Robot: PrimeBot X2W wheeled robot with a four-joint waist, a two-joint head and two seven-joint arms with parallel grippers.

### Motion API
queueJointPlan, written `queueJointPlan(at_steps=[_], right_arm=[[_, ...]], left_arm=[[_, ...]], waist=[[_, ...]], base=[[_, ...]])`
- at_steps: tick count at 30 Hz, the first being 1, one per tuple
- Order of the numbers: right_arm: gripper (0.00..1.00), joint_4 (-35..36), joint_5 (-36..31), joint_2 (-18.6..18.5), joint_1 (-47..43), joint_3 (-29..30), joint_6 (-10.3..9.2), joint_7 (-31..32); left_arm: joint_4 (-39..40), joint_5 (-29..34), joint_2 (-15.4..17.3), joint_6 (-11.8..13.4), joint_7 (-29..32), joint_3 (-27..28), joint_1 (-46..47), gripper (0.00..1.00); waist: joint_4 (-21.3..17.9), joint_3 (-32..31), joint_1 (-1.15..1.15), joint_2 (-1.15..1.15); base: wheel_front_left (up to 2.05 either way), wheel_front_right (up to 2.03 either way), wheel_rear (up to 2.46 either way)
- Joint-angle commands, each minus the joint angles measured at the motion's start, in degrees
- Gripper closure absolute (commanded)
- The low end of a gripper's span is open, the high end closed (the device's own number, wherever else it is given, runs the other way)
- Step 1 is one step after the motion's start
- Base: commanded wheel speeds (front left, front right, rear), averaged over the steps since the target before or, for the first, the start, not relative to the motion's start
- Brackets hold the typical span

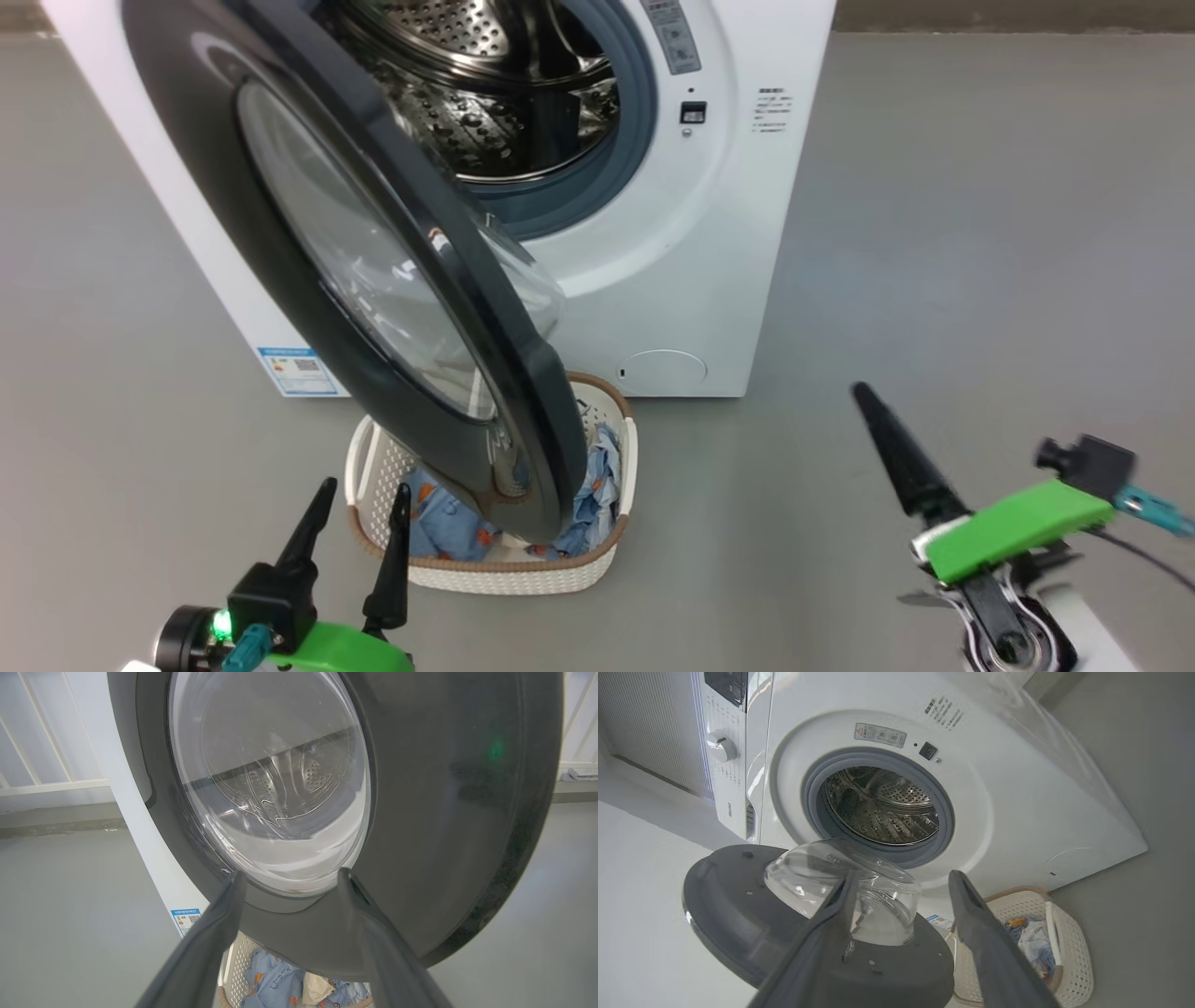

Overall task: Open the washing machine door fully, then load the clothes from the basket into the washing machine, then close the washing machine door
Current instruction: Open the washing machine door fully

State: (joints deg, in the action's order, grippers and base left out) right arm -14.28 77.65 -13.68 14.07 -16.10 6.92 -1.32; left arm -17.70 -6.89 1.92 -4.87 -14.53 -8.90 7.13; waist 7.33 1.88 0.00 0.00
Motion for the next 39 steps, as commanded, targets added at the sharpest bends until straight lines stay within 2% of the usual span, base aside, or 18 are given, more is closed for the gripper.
queueJointPlan(at_steps=[1,4,8,13,19,20,21,24,39], right_arm=[[0.00,1.53,-3.14,-1.21,-0.63,-1.07,0.57,-2.94],[0.00,0.42,-11.66,-3.50,-2.24,-0.84,0.57,-9.89],[0.00,-1.94,-27.71,-4.82,-3.78,3.12,0.57,-13.36],[0.00,1.70,-47.06,0.40,-7.60,13.72,0.57,-13.64],[0.00,7.69,-64.31,5.68,-12.84,20.43,0.57,-13.66],[0.00,7.69,-64.31,5.68,-12.84,20.43,0.57,-13.66],[0.00,8.52,-67.85,6.89,-14.27,21.28,0.57,-13.66],[0.00,9.52,-71.76,8.00,-15.76,22.14,0.57,-13.67],[0.00,9.71,-74.03,10.26,-17.48,23.63,0.57,-13.67]], left_arm=[[1.30,0.43,0.96,-0.09,-0.47,2.06,0.28,0.00],[1.29,0.42,0.96,-0.08,-0.47,2.28,0.10,0.00],[1.53,0.49,0.96,-0.05,-0.47,2.97,-0.57,0.00],[1.38,0.51,0.96,-0.19,-0.47,3.12,-1.26,0.00],[1.25,0.51,0.96,-0.31,-0.47,2.93,-1.37,0.00],[1.25,0.51,0.96,-0.31,-0.47,2.93,-1.37,0.00],[1.25,0.42,0.96,-0.34,-0.47,2.83,-1.35,0.00],[1.23,0.30,0.96,-0.37,-0.47,2.70,-1.40,0.00],[1.00,0.25,0.96,-0.53,-0.47,2.45,-1.48,0.00]], waist=[[-0.59,-0.15,0.00,0.00],[-1.26,-0.33,0.00,0.00],[-2.38,-0.77,0.00,0.00],[-3.03,-1.26,0.00,0.00],[-3.25,-1.45,0.00,0.00],[-3.25,-1.45,0.00,0.00],[-3.29,-1.45,0.00,0.00],[-3.36,-1.45,0.00,0.00],[-3.54,-1.69,0.00,0.00]], base=[[0.00,0.00,0.00],[0.00,0.00,0.00],[0.00,0.00,0.00],[0.00,0.00,0.00],[0.00,0.00,0.00],[0.00,0.00,0.00],[0.00,0.00,0.00],[0.00,0.00,0.00],[0.00,0.00,0.00]])
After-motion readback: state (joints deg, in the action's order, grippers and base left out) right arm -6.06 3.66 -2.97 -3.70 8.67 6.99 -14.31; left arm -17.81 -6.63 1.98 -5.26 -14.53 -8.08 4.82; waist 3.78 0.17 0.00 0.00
